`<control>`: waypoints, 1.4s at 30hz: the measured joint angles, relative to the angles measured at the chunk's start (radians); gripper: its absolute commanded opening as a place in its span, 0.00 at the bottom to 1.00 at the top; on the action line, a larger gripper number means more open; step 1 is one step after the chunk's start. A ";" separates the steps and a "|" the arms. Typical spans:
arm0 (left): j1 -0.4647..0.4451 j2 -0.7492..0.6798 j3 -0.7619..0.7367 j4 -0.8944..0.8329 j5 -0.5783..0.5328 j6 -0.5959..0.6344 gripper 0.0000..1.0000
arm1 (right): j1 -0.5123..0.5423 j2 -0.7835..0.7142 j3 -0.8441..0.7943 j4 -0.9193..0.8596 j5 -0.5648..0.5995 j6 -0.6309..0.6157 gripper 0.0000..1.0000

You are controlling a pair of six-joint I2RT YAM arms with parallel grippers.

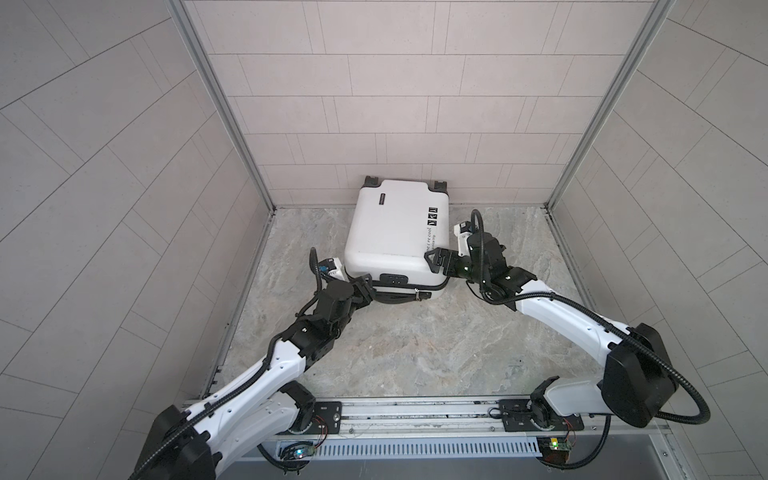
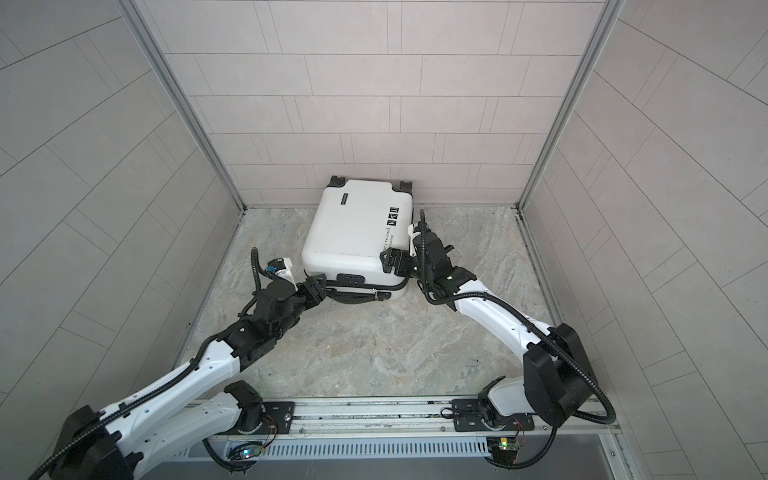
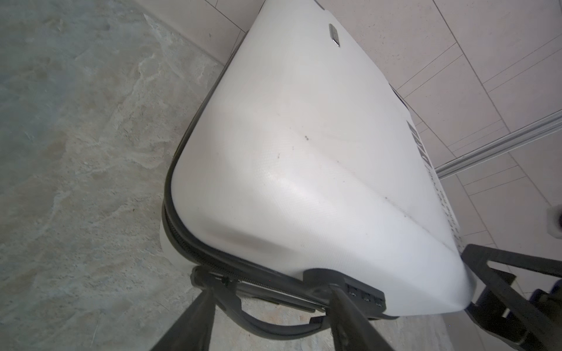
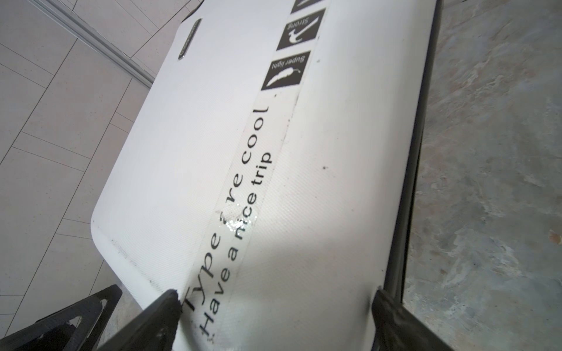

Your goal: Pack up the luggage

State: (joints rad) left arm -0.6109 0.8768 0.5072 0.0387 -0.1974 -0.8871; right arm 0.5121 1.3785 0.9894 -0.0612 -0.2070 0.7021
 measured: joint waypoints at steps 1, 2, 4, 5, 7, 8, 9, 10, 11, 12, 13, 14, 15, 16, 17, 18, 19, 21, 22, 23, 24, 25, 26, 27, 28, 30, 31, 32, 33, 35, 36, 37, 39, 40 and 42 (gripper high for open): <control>0.000 -0.026 -0.022 -0.001 0.020 -0.043 0.63 | 0.001 -0.003 0.002 -0.008 0.007 -0.004 0.99; -0.002 -0.050 -0.048 -0.001 0.037 -0.089 0.63 | 0.003 -0.010 0.002 -0.018 0.013 -0.008 0.97; -0.012 -0.088 -0.106 0.015 0.061 -0.175 0.63 | 0.005 -0.027 0.002 -0.050 0.023 -0.019 0.95; -0.016 -0.103 -0.143 0.025 0.069 -0.222 0.63 | 0.007 -0.036 0.002 -0.068 0.027 -0.023 0.94; -0.028 -0.120 -0.214 0.058 0.082 -0.301 0.63 | 0.009 -0.050 0.001 -0.095 0.034 -0.029 0.93; -0.034 -0.117 -0.246 0.078 0.089 -0.340 0.63 | 0.009 -0.056 0.000 -0.108 0.035 -0.032 0.92; -0.038 -0.107 -0.268 0.092 0.093 -0.370 0.63 | 0.010 -0.060 -0.001 -0.116 0.037 -0.033 0.91; -0.041 -0.089 -0.284 0.112 0.099 -0.399 0.63 | 0.010 -0.066 -0.004 -0.124 0.037 -0.034 0.91; -0.044 -0.061 -0.295 0.140 0.103 -0.428 0.63 | 0.011 -0.072 -0.010 -0.130 0.037 -0.035 0.91; -0.044 -0.035 -0.300 0.171 0.107 -0.449 0.63 | 0.011 -0.078 -0.016 -0.134 0.037 -0.035 0.91; -0.045 -0.003 -0.304 0.207 0.111 -0.471 0.63 | 0.012 -0.085 -0.021 -0.142 0.038 -0.035 0.91; -0.046 0.031 -0.305 0.252 0.114 -0.491 0.63 | 0.013 -0.092 -0.028 -0.149 0.038 -0.035 0.91; -0.047 0.064 -0.306 0.297 0.118 -0.510 0.63 | 0.014 -0.099 -0.034 -0.159 0.039 -0.035 0.92; -0.047 0.100 -0.306 0.346 0.122 -0.528 0.63 | 0.016 -0.107 -0.038 -0.171 0.042 -0.034 0.94; -0.047 0.139 -0.307 0.401 0.125 -0.545 0.63 | 0.018 -0.116 -0.044 -0.185 0.048 -0.033 0.96; -0.047 0.170 -0.308 0.444 0.126 -0.558 0.63 | 0.020 -0.123 -0.049 -0.196 0.055 -0.033 0.97; -0.048 0.204 -0.311 0.491 0.126 -0.573 0.63 | 0.024 -0.132 -0.056 -0.212 0.067 -0.032 0.98; -0.049 0.267 -0.315 0.576 0.125 -0.597 0.60 | 0.029 -0.153 -0.072 -0.239 0.087 -0.032 0.98; -0.049 0.300 -0.317 0.617 0.124 -0.608 0.59 | 0.032 -0.166 -0.082 -0.251 0.097 -0.032 0.98; -0.049 0.333 -0.317 0.657 0.123 -0.618 0.58 | 0.035 -0.180 -0.092 -0.264 0.105 -0.032 0.98; -0.049 0.362 -0.317 0.694 0.123 -0.626 0.57 | 0.038 -0.192 -0.099 -0.272 0.111 -0.032 0.98; -0.049 0.397 -0.317 0.737 0.123 -0.635 0.57 | 0.040 -0.207 -0.108 -0.283 0.118 -0.032 0.98; -0.049 0.429 -0.317 0.775 0.123 -0.644 0.56 | 0.043 -0.223 -0.119 -0.294 0.125 -0.031 0.98; -0.049 0.455 -0.317 0.803 0.124 -0.649 0.55 | 0.043 -0.235 -0.126 -0.301 0.129 -0.031 0.98; -0.049 0.489 -0.317 0.843 0.124 -0.659 0.54 | 0.044 -0.249 -0.132 -0.311 0.136 -0.031 0.99; -0.050 0.550 -0.317 0.915 0.122 -0.674 0.52 | 0.044 -0.271 -0.141 -0.322 0.148 -0.031 0.99; -0.051 0.581 -0.318 0.952 0.121 -0.682 0.51 | 0.044 -0.281 -0.143 -0.330 0.154 -0.031 0.99; -0.051 0.618 -0.319 0.994 0.118 -0.690 0.49 | 0.044 -0.288 -0.143 -0.337 0.161 -0.032 0.99; -0.051 0.649 -0.320 1.031 0.116 -0.696 0.48 | 0.044 -0.293 -0.143 -0.341 0.166 -0.032 0.99; -0.051 0.726 -0.320 1.120 0.114 -0.716 0.47 | 0.044 -0.300 -0.143 -0.349 0.172 -0.032 0.99; -0.051 0.756 -0.319 1.156 0.115 -0.723 0.46 | 0.044 -0.301 -0.143 -0.352 0.174 -0.032 0.99; -0.051 0.785 -0.315 1.192 0.115 -0.731 0.46 | 0.044 -0.302 -0.143 -0.354 0.176 -0.032 0.99; -0.055 0.814 -0.306 1.227 0.113 -0.735 0.46 | 0.044 -0.302 -0.143 -0.357 0.179 -0.032 0.99; -0.058 0.819 -0.302 1.234 0.111 -0.734 0.46 | 0.044 -0.302 -0.143 -0.358 0.180 -0.032 0.99; -0.060 0.820 -0.301 1.246 0.103 -0.732 0.45 | 0.044 -0.302 -0.143 -0.361 0.181 -0.032 0.99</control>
State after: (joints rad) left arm -0.6712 1.6966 0.2058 1.2846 -0.0944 -1.6192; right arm 0.5564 1.0767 0.8459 -0.4221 -0.0261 0.6701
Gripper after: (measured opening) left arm 0.454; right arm 0.992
